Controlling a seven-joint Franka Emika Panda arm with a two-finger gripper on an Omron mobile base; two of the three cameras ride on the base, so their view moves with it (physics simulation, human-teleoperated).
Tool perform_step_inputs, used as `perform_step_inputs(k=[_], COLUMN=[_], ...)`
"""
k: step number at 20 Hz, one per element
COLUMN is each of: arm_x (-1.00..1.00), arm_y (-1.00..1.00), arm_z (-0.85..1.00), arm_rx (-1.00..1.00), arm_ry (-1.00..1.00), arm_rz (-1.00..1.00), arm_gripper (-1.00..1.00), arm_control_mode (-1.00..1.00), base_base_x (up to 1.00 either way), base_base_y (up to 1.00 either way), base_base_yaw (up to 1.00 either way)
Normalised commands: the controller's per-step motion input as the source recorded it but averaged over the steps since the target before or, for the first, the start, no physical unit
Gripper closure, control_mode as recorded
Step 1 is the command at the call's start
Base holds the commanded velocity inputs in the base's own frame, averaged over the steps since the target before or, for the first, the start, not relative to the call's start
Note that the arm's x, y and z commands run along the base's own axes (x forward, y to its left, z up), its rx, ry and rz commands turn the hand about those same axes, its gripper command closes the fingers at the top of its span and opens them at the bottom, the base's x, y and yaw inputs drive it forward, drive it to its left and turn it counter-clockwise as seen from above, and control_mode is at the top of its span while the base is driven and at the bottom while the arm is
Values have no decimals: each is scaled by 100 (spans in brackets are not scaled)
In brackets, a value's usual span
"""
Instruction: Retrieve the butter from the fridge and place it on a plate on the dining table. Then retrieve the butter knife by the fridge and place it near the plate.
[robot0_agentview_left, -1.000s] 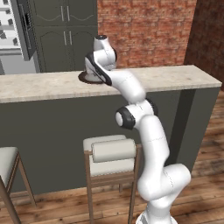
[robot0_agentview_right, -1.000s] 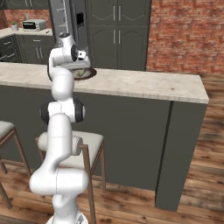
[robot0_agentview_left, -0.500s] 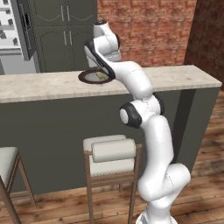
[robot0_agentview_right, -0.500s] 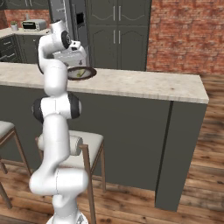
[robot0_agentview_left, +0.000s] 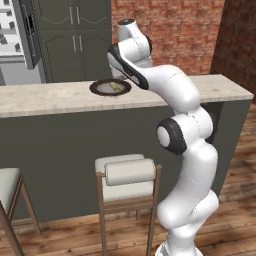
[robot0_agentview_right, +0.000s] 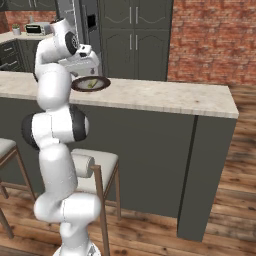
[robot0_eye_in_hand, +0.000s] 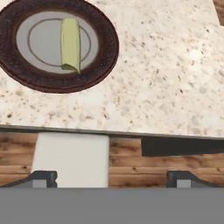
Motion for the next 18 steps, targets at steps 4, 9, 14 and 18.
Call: perform_step_inputs(k=[4,9,14,18], arm_x=[-100,-100,-100,-73], arm_y=[-27,-2,-6,-25], arm_z=[5,23,68,7], arm_rx=[17,12,5,-1], arm_ry=[-35,-12,17,48], arm_rz=[0,1,10,-5], arm_gripper=[-100,-100,-100,-100], arm_control_mode=[-100,-100,-100,-100], base_base_x=[0,0,0,0], base_base_y=[0,0,0,0], base_base_yaw=[0,0,0,0])
